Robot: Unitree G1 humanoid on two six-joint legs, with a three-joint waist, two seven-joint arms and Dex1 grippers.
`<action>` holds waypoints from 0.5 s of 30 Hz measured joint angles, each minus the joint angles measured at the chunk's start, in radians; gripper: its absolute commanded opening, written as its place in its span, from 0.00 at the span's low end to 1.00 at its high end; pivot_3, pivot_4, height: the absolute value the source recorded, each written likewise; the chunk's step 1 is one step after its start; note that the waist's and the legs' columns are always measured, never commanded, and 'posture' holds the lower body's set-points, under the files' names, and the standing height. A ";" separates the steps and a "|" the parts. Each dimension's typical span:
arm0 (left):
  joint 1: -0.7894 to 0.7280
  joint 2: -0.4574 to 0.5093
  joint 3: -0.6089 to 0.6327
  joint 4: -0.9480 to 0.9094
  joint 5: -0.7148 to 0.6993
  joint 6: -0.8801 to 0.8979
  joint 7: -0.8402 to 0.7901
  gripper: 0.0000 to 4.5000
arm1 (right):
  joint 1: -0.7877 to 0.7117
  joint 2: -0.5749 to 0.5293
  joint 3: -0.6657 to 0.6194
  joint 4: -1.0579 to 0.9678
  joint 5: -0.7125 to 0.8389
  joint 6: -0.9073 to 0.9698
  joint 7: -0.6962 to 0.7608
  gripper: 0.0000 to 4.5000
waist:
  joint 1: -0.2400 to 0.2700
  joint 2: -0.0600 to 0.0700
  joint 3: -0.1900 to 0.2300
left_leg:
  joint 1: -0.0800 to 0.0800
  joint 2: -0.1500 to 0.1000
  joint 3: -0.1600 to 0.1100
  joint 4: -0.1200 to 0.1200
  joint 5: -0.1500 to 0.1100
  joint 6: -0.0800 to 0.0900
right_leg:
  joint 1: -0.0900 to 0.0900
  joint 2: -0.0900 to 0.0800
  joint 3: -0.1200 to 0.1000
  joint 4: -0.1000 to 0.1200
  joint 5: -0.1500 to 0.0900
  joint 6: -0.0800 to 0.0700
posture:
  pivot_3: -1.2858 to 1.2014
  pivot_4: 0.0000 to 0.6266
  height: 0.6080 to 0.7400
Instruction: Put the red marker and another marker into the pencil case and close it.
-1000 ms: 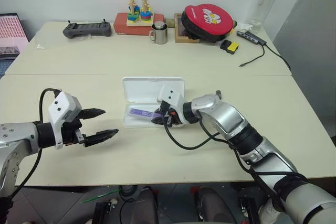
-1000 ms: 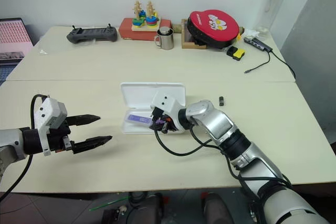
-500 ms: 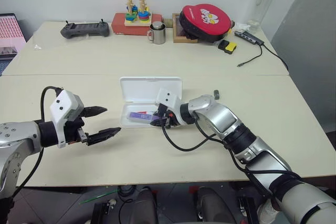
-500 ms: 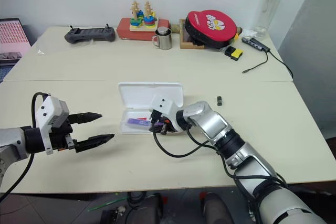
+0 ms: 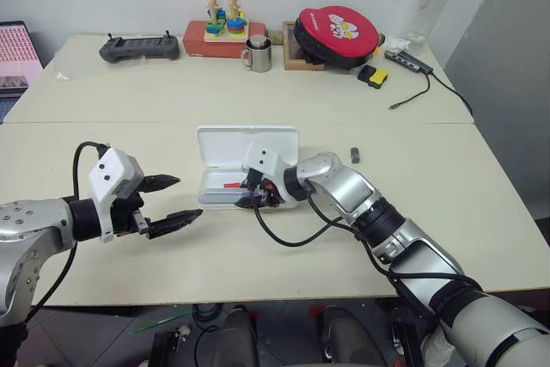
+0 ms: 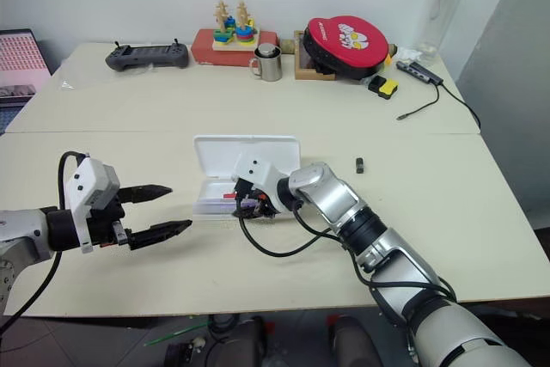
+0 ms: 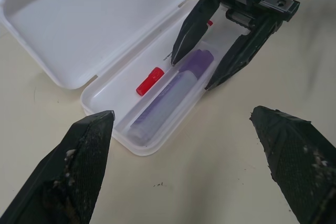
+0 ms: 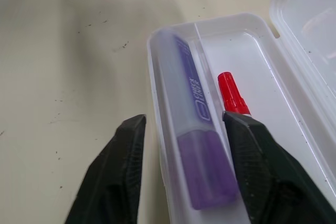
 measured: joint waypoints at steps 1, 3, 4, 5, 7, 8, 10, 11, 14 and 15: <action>-0.006 -0.002 -0.003 0.000 0.000 0.000 0.000 1.00 | 0.000 -0.002 -0.009 -0.003 0.000 0.000 0.001 0.76 | 0.000 0.000 0.000 | 0.000 0.000 0.000 0.000 0.000 0.000 | 0.000 0.000 0.000 0.000 0.000 0.000 | 0.52 0.24 1.00; -0.023 -0.010 -0.021 0.002 0.000 -0.001 -0.001 1.00 | 0.002 -0.012 -0.031 -0.020 0.005 0.006 0.002 0.86 | 0.001 0.000 0.000 | 0.000 0.000 0.000 0.000 0.000 0.000 | 0.000 0.000 0.000 0.000 0.000 0.000 | 0.52 0.24 1.00; -0.026 -0.011 -0.029 0.002 0.000 -0.001 -0.001 1.00 | 0.002 -0.019 -0.039 -0.033 0.008 0.009 0.002 0.90 | 0.001 0.000 0.000 | 0.000 0.000 0.000 0.000 0.000 0.000 | 0.000 0.000 0.000 0.000 0.000 0.000 | 0.52 0.24 1.00; -0.035 -0.012 -0.042 0.005 0.000 -0.001 -0.001 1.00 | 0.005 -0.026 -0.052 -0.052 0.010 0.017 0.003 0.96 | 0.002 0.000 0.000 | 0.000 0.000 0.000 0.000 0.000 0.000 | 0.000 0.000 0.000 0.000 0.000 0.000 | 0.52 0.24 1.00; -0.077 -0.031 -0.074 0.019 0.001 -0.006 -0.001 1.00 | 0.030 -0.054 -0.096 -0.139 0.047 0.048 0.011 0.99 | 0.010 0.000 0.000 | -0.001 0.000 0.000 0.000 0.000 0.000 | 0.000 0.000 0.000 0.000 0.000 0.000 | 0.52 0.24 1.00; -0.110 -0.048 -0.098 0.031 0.001 -0.011 0.000 1.00 | 0.053 -0.076 -0.140 -0.223 0.079 0.073 0.013 0.99 | 0.015 0.001 0.000 | -0.001 0.000 0.000 0.000 0.000 0.000 | 0.000 0.000 0.000 0.000 0.000 0.000 | 0.52 0.24 1.00; -0.170 -0.079 -0.147 0.048 0.002 -0.023 0.000 1.00 | 0.091 -0.115 -0.235 -0.358 0.140 0.139 -0.004 0.99 | 0.022 0.000 0.000 | -0.001 0.000 0.000 0.001 0.000 0.000 | 0.001 0.000 0.000 0.000 0.000 0.000 | 0.52 0.24 1.00; -0.184 -0.088 -0.164 0.049 0.002 -0.026 -0.001 1.00 | 0.097 -0.127 -0.278 -0.401 0.166 0.165 -0.017 0.99 | 0.024 0.000 0.000 | -0.001 0.000 0.000 0.001 0.000 0.000 | 0.001 0.000 0.000 -0.001 0.000 0.000 | 0.52 0.24 1.00; -0.249 -0.141 -0.220 0.068 0.004 -0.031 0.003 1.00 | 0.137 -0.158 -0.397 -0.523 0.206 0.255 -0.100 0.99 | 0.026 0.000 0.000 | 0.000 0.000 0.000 0.001 0.000 0.000 | 0.001 0.000 0.000 0.001 0.000 0.000 | 0.52 0.24 1.00; -0.296 -0.180 -0.251 0.087 0.005 -0.036 0.006 1.00 | 0.167 -0.171 -0.440 -0.559 0.203 0.287 -0.149 0.99 | 0.032 0.000 0.000 | -0.001 0.000 -0.001 0.001 0.000 0.000 | 0.001 0.000 -0.001 0.000 0.000 0.000 | 0.52 0.24 1.00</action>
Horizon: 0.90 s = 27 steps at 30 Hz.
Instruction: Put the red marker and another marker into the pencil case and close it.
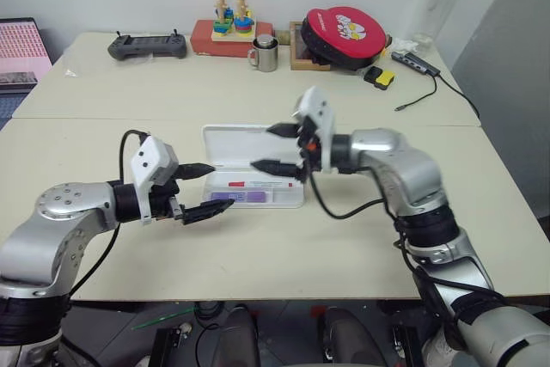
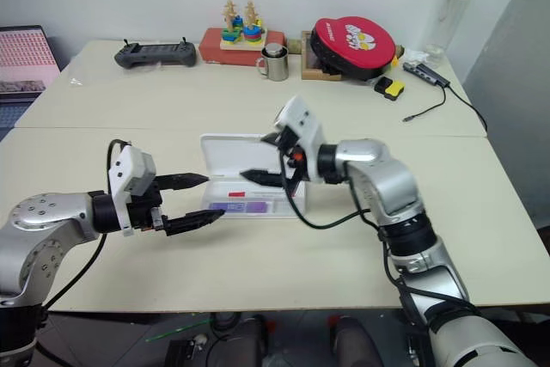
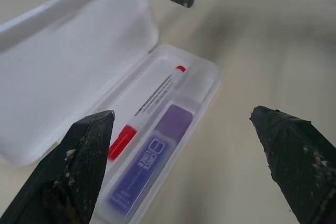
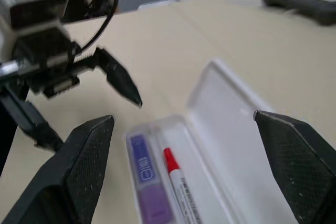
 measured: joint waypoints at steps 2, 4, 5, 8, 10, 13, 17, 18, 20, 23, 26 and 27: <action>-0.119 -0.119 -0.088 0.045 0.014 -0.029 0.016 1.00 | 0.085 -0.005 -0.116 -0.057 -0.044 0.091 -0.178 0.99 | 0.019 -0.001 -0.001 | -0.001 0.000 0.001 0.003 0.000 0.000 | 0.001 -0.001 0.000 -0.001 0.001 0.002 | 0.52 0.24 1.00; -0.163 -0.167 -0.136 0.075 0.024 -0.039 0.017 1.00 | 0.123 0.004 -0.153 -0.081 -0.081 0.131 -0.278 0.99 | 0.016 -0.001 -0.001 | -0.001 -0.001 0.003 0.004 0.000 0.000 | 0.001 -0.001 0.002 -0.001 0.002 0.003 | 0.52 0.24 1.00; -0.211 -0.231 -0.168 0.110 0.039 -0.054 0.035 1.00 | 0.159 0.026 -0.157 -0.094 -0.132 0.151 -0.381 0.99 | 0.003 -0.001 -0.001 | -0.001 -0.001 0.003 0.003 0.000 0.000 | 0.000 -0.001 0.003 -0.001 0.002 0.003 | 0.52 0.24 1.00; -0.247 -0.267 -0.202 0.131 0.045 -0.070 0.036 1.00 | 0.188 0.051 -0.140 -0.085 -0.179 0.164 -0.478 0.99 | -0.023 0.000 -0.001 | 0.000 -0.001 0.003 0.002 0.000 0.000 | 0.000 -0.001 0.004 0.001 0.002 0.002 | 0.52 0.24 1.00; -0.268 -0.282 -0.209 0.153 0.053 -0.084 0.034 1.00 | 0.196 0.056 -0.144 -0.049 -0.209 0.166 -0.541 0.99 | -0.031 0.000 -0.001 | 0.000 0.000 0.003 0.001 0.000 0.000 | -0.001 0.000 0.003 0.001 0.002 0.002 | 0.52 0.24 1.00; -0.286 -0.294 -0.210 0.189 0.066 -0.102 0.035 1.00 | 0.203 0.076 -0.157 -0.001 -0.216 0.163 -0.577 0.99 | -0.034 0.000 -0.001 | 0.000 0.000 0.003 0.001 0.000 0.000 | 0.000 0.000 0.004 0.000 0.002 0.002 | 0.52 0.24 1.00; -0.297 -0.339 -0.231 0.199 0.082 -0.124 0.041 1.00 | 0.205 0.117 -0.166 0.108 -0.211 0.108 -0.604 0.99 | -0.030 0.000 -0.001 | -0.001 -0.001 0.003 0.002 0.000 0.000 | 0.001 -0.001 0.003 0.000 0.002 0.002 | 0.52 0.24 1.00; -0.298 -0.339 -0.231 0.199 0.082 -0.124 0.041 1.00 | 0.205 0.117 -0.167 0.112 -0.210 0.107 -0.605 0.99 | -0.029 0.000 -0.001 | -0.001 -0.001 0.003 0.002 0.000 0.000 | 0.001 -0.001 0.003 0.000 0.002 0.002 | 0.52 0.24 1.00; -0.297 -0.341 -0.232 0.215 0.090 -0.132 0.052 1.00 | 0.203 0.118 -0.186 0.157 -0.197 0.088 -0.613 0.86 | -0.029 0.000 -0.001 | -0.001 -0.001 0.003 0.002 0.000 0.000 | 0.000 -0.001 0.003 0.000 0.002 0.002 | 0.52 0.24 1.00; -0.297 -0.349 -0.233 0.220 0.095 -0.137 0.056 1.00 | 0.194 0.117 -0.205 0.186 -0.194 0.074 -0.616 0.72 | -0.029 0.000 -0.001 | -0.001 -0.001 0.003 0.002 0.000 0.000 | 0.000 -0.001 0.003 0.000 0.002 0.002 | 0.52 0.24 1.00; -0.302 -0.353 -0.236 0.226 0.095 -0.141 0.055 1.00 | 0.179 0.112 -0.208 0.222 -0.194 0.051 -0.620 0.57 | -0.029 0.000 -0.001 | 0.000 -0.001 0.003 0.002 0.000 0.000 | 0.000 -0.001 0.003 0.000 0.002 0.002 | 0.52 0.24 1.00; -0.303 -0.353 -0.236 0.228 0.095 -0.142 0.055 1.00 | 0.177 0.111 -0.208 0.228 -0.195 0.048 -0.622 0.54 | -0.029 0.000 -0.001 | 0.000 -0.001 0.003 0.002 0.000 0.000 | 0.000 0.000 0.003 0.000 0.002 0.002 | 0.52 0.24 1.00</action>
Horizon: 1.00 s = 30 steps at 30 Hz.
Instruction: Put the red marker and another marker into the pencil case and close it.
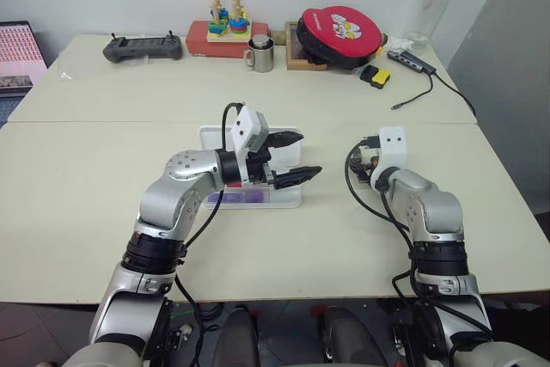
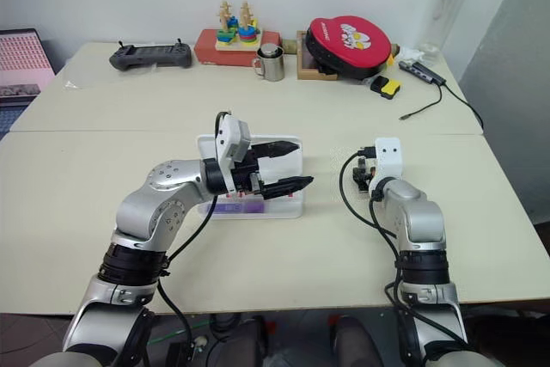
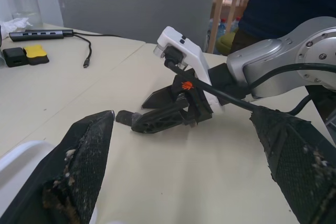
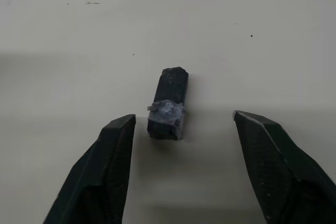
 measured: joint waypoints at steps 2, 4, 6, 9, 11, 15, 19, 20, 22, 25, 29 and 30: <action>-0.002 0.000 0.000 0.002 0.003 -0.004 0.000 1.00 | -0.004 0.000 -0.002 0.021 -0.001 -0.017 -0.011 0.43 | 0.000 0.000 0.000 | 0.000 0.000 0.000 0.000 0.000 0.000 | 0.000 0.000 0.000 0.000 0.000 0.000 | 0.52 0.24 1.00; -0.005 0.000 0.000 0.006 0.004 -0.013 -0.001 1.00 | -0.010 -0.002 -0.002 0.031 -0.001 -0.031 -0.015 0.31 | 0.000 0.000 0.000 | 0.000 0.000 0.000 0.000 0.000 0.000 | 0.000 0.000 0.000 0.000 0.000 0.000 | 0.52 0.24 1.00; -0.008 0.000 0.000 0.009 0.006 -0.019 -0.001 1.00 | -0.012 -0.003 0.000 0.033 -0.001 -0.036 -0.015 0.20 | 0.000 0.000 0.000 | 0.000 0.000 0.000 0.000 0.000 0.000 | 0.000 0.000 0.000 0.000 0.000 0.000 | 0.52 0.24 1.00; -0.008 0.000 0.000 0.009 0.007 -0.020 -0.001 1.00 | -0.012 -0.003 0.002 0.033 0.000 -0.040 -0.015 0.06 | 0.000 0.000 0.000 | 0.000 0.000 0.000 0.000 0.000 0.000 | 0.000 0.000 0.000 0.000 0.000 0.000 | 0.52 0.24 1.00; -0.008 0.000 0.000 0.009 0.007 -0.020 -0.001 1.00 | -0.012 -0.003 0.002 0.033 0.000 -0.047 -0.015 0.06 | 0.000 0.000 0.000 | 0.000 0.000 0.000 0.000 0.000 0.000 | 0.000 0.000 0.000 0.000 0.000 0.000 | 0.52 0.24 1.00; -0.006 0.013 0.002 0.006 -0.002 -0.010 -0.009 1.00 | -0.010 -0.050 0.029 0.010 0.007 -0.167 0.064 0.06 | 0.000 0.002 0.001 | 0.000 0.000 0.000 0.000 0.000 0.000 | 0.000 0.000 0.000 0.000 0.000 0.000 | 0.52 0.24 1.00; 0.048 0.148 0.059 -0.023 -0.042 0.031 -0.084 1.00 | -0.022 -0.185 0.040 -0.188 0.182 -0.190 0.364 0.06 | -0.011 0.002 0.001 | 0.001 0.001 0.000 -0.002 0.000 0.000 | 0.000 0.000 0.000 0.000 -0.001 -0.001 | 0.52 0.24 1.00; 0.067 0.180 0.071 -0.028 -0.048 0.035 -0.102 1.00 | -0.020 -0.224 0.060 -0.227 0.213 -0.178 0.426 0.06 | -0.013 0.002 0.001 | 0.001 0.001 0.000 -0.002 0.000 0.000 | 0.000 0.000 0.000 0.000 -0.001 -0.001 | 0.52 0.24 1.00; 0.105 0.246 0.081 -0.031 -0.044 0.034 -0.139 1.00 | -0.006 -0.298 0.125 -0.291 0.260 -0.150 0.554 0.06 | -0.012 0.002 0.001 | 0.001 0.001 -0.001 -0.002 0.000 0.000 | 0.001 0.000 -0.001 0.000 -0.001 -0.002 | 0.52 0.24 1.00; 0.164 0.334 0.079 -0.031 -0.016 0.010 -0.197 1.00 | 0.009 -0.346 0.258 -0.298 0.275 -0.119 0.670 0.06 | -0.010 0.002 0.001 | 0.001 0.001 0.000 -0.002 0.000 0.000 | 0.000 0.000 -0.001 -0.001 -0.002 -0.002 | 0.52 0.24 1.00; 0.235 0.424 0.080 -0.030 0.011 -0.019 -0.258 1.00 | -0.006 -0.358 0.450 -0.241 0.227 -0.116 0.759 0.06 | -0.007 0.003 0.002 | 0.001 0.001 0.000 -0.001 0.000 0.000 | -0.001 0.000 -0.001 0.000 -0.005 0.000 | 0.52 0.24 1.00; 0.251 0.436 0.086 -0.034 0.012 -0.022 -0.263 1.00 | -0.020 -0.347 0.483 -0.215 0.210 -0.122 0.766 0.06 | -0.004 0.002 0.001 | 0.001 0.001 0.000 0.000 0.000 0.000 | 0.000 0.000 -0.001 -0.001 -0.006 -0.001 | 0.52 0.24 1.00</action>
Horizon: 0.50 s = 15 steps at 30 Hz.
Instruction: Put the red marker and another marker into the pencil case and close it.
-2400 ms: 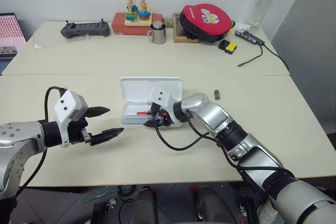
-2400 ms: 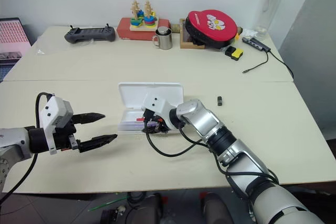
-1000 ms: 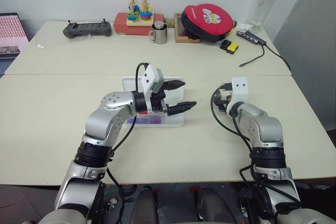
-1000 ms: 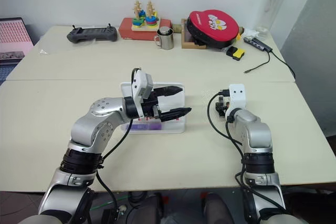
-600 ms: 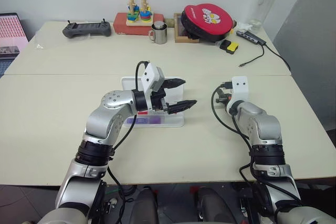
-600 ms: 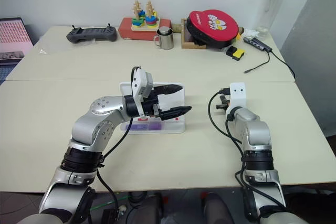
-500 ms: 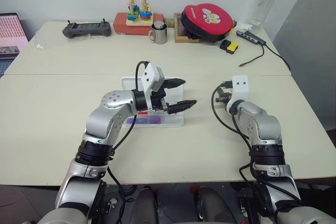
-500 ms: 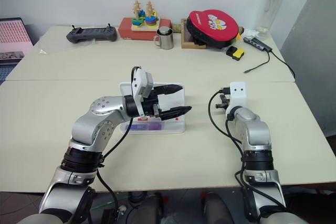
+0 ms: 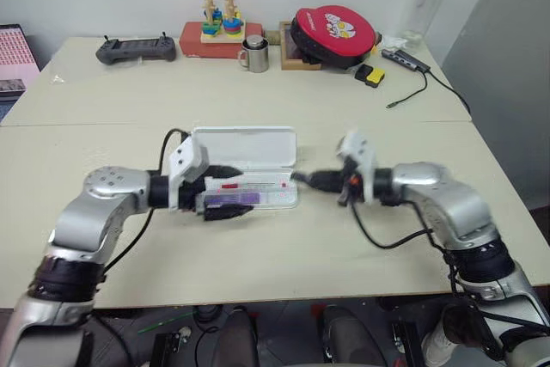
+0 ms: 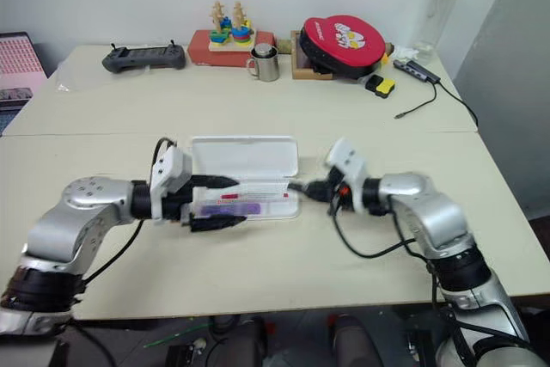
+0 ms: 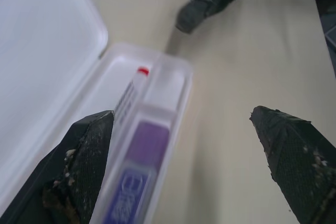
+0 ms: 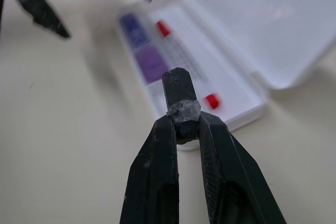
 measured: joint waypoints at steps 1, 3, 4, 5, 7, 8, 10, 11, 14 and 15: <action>0.030 0.016 0.012 -0.004 0.001 -0.001 -0.002 1.00 | -0.030 0.034 0.039 0.055 -0.036 -0.026 -0.003 0.06 | 0.001 0.000 0.000 | 0.000 0.000 0.000 0.000 0.000 0.000 | 0.000 0.000 0.000 0.000 0.000 0.000 | 0.52 0.24 1.00; 0.044 0.022 0.020 -0.006 0.001 -0.001 0.000 1.00 | -0.046 0.063 0.068 0.106 -0.064 -0.052 -0.008 0.06 | 0.005 0.000 0.000 | 0.000 0.000 0.000 0.000 0.000 0.000 | 0.000 0.000 0.000 0.000 0.000 0.000 | 0.52 0.24 1.00; 0.050 0.024 0.030 -0.005 0.001 0.000 0.005 1.00 | -0.060 0.092 0.075 0.147 -0.077 -0.075 -0.012 0.06 | 0.007 -0.001 0.000 | 0.000 0.000 0.000 0.000 0.000 0.000 | 0.000 0.000 0.000 0.000 0.001 0.002 | 0.52 0.24 1.00; 0.050 0.024 0.036 -0.006 0.001 0.000 0.009 1.00 | -0.074 0.111 0.082 0.171 -0.088 -0.090 -0.014 0.06 | 0.008 -0.001 0.000 | 0.000 0.000 0.000 0.000 0.000 0.000 | 0.000 0.000 0.000 0.000 0.002 0.004 | 0.52 0.24 1.00; 0.049 0.024 0.043 -0.025 0.000 0.002 0.026 1.00 | -0.098 0.131 0.090 0.216 -0.105 -0.115 -0.016 0.06 | 0.011 -0.001 0.000 | 0.000 0.000 0.000 0.000 0.000 0.000 | 0.000 0.000 0.000 0.000 0.002 0.005 | 0.52 0.24 1.00; 0.051 0.024 0.047 -0.033 0.000 0.003 0.028 1.00 | -0.102 0.131 0.089 0.227 -0.110 -0.122 -0.015 0.06 | 0.013 -0.001 0.000 | 0.000 0.000 0.000 0.000 0.000 0.000 | 0.000 0.000 0.000 0.000 0.002 0.004 | 0.52 0.24 1.00; 0.057 0.024 0.052 -0.049 -0.002 0.006 0.033 1.00 | -0.105 0.131 0.087 0.238 -0.114 -0.128 -0.013 0.06 | 0.013 -0.001 0.000 | 0.000 0.000 0.000 0.000 0.000 0.000 | 0.000 0.000 0.000 0.000 0.002 0.004 | 0.52 0.24 1.00; 0.058 0.024 0.053 -0.055 -0.004 0.007 0.039 1.00 | -0.108 0.131 0.086 0.242 -0.115 -0.130 -0.011 0.06 | 0.013 -0.001 0.000 | 0.000 0.000 0.000 0.000 0.000 0.000 | 0.000 0.000 0.000 0.000 0.002 0.003 | 0.52 0.24 1.00; 0.068 0.023 0.053 -0.067 -0.008 0.013 0.048 1.00 | -0.113 0.124 0.079 0.243 -0.115 -0.130 -0.001 0.06 | 0.011 0.000 0.000 | 0.000 0.000 0.000 -0.001 0.000 0.000 | 0.000 0.000 0.000 0.000 0.002 0.003 | 0.52 0.24 1.00; 0.069 0.023 0.053 -0.068 -0.009 0.015 0.050 1.00 | -0.113 0.122 0.074 0.244 -0.115 -0.129 0.003 0.06 | 0.011 0.000 0.000 | 0.000 0.000 0.000 -0.001 0.000 0.000 | 0.000 0.000 0.000 0.000 0.002 0.003 | 0.52 0.24 1.00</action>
